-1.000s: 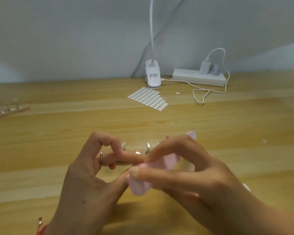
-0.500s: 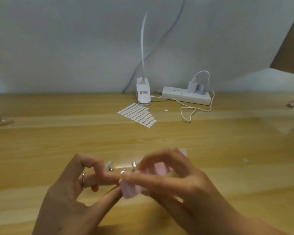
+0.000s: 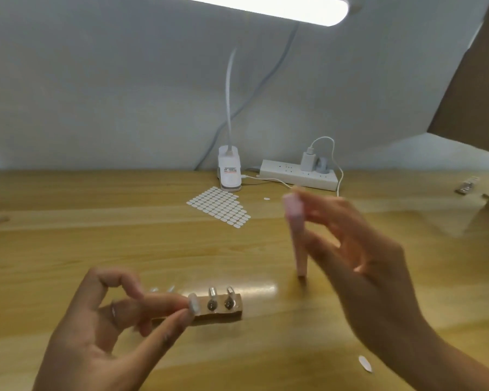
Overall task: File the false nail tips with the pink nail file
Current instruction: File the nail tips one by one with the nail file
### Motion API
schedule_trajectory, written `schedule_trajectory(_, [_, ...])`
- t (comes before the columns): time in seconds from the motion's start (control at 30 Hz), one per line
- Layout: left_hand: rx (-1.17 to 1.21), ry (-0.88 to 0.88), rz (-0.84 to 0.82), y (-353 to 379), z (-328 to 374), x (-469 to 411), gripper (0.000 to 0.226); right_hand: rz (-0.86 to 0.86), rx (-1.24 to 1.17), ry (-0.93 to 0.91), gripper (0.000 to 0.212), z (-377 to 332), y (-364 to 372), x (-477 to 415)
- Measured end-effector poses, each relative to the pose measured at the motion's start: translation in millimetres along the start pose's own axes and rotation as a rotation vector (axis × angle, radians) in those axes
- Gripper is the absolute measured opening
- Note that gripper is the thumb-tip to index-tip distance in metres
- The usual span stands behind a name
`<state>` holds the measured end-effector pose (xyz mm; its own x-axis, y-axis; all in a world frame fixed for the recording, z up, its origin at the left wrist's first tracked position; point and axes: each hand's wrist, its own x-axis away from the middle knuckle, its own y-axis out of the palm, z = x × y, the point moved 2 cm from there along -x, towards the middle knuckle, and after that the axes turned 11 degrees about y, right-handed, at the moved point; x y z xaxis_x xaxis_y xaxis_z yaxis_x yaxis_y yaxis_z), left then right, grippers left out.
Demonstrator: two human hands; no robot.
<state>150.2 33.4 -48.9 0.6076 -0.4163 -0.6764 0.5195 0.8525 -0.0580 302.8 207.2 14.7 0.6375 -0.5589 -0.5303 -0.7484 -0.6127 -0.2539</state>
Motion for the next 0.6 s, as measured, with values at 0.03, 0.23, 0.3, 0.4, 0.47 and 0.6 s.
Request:
schedule_trajectory(0.03, [0.011,-0.006,-0.004,1.0,1.2,0.5,0.051,0.053,-0.034,0.014,0.035,-0.7,-3.6,-3.5])
schedule_trajectory(0.23, [0.032,-0.045,-0.061,4.2,8.4,1.6,0.055,0.089,-0.073,0.051,0.043,3.1,-0.8,-5.7])
schedule_trajectory(0.3, [0.038,-0.040,-0.052,4.0,11.5,2.5,0.049,0.101,-0.027,0.050,0.044,10.9,-2.7,-8.0])
schedule_trajectory(0.4, [0.066,-0.097,-0.081,2.6,17.3,4.0,0.044,0.063,-0.002,0.131,0.053,27.5,-6.5,-12.6])
schedule_trajectory(0.47, [0.105,-0.160,-0.121,2.1,19.5,4.2,0.043,0.017,0.027,0.175,0.063,36.0,-6.6,-14.8])
schedule_trajectory(0.6, [0.328,-0.331,-0.186,2.3,19.3,1.8,0.039,-0.013,0.055,0.134,0.064,32.4,-7.5,-14.4])
